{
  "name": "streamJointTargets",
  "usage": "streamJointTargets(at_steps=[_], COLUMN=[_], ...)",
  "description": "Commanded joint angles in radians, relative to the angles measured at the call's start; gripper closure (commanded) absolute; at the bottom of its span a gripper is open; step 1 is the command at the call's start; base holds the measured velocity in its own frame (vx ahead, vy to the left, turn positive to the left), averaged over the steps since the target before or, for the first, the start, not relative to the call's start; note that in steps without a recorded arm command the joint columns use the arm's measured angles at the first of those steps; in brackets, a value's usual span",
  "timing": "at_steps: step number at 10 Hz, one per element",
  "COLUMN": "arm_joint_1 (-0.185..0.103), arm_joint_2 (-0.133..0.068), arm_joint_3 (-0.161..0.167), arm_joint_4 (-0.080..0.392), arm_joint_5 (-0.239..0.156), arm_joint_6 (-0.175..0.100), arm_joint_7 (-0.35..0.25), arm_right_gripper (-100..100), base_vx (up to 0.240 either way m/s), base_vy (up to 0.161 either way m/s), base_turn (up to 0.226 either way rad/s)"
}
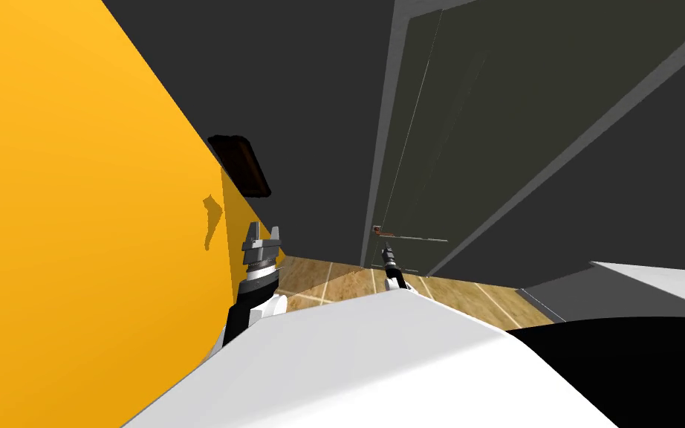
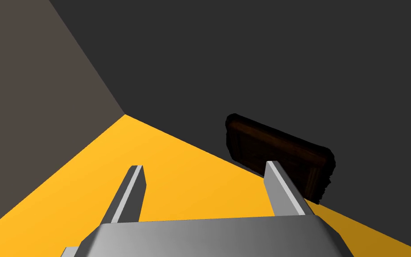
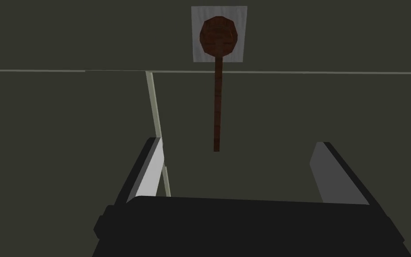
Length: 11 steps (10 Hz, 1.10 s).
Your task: Pull the door open
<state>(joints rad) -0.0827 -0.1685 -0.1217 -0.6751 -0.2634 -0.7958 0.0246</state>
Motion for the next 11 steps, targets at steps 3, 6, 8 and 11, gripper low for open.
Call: streamJointTargets(at_steps=[3, 6, 8, 11], arm_joint_1=[0.012, 0.034, 0.048, 0.068], arm_joint_2=[-0.017, -0.046, -0.064, -0.092], arm_joint_3=[-0.007, -0.018, -0.025, -0.035], arm_joint_4=[0.009, 0.02, 0.027, 0.038], arm_joint_5=[-0.007, -0.017, -0.024, -0.033], arm_joint_6=[-0.011, -0.028, -0.039, -0.055], arm_joint_7=[-0.016, -0.044, -0.062, -0.089], arm_right_gripper=[-100, -100, -100, -100], base_vx=[0.098, 0.154, 0.132, 0.203], base_vy=[-0.031, -0.016, -0.029, -0.035], base_turn=[0.065, 0.083, 0.094, 0.106])
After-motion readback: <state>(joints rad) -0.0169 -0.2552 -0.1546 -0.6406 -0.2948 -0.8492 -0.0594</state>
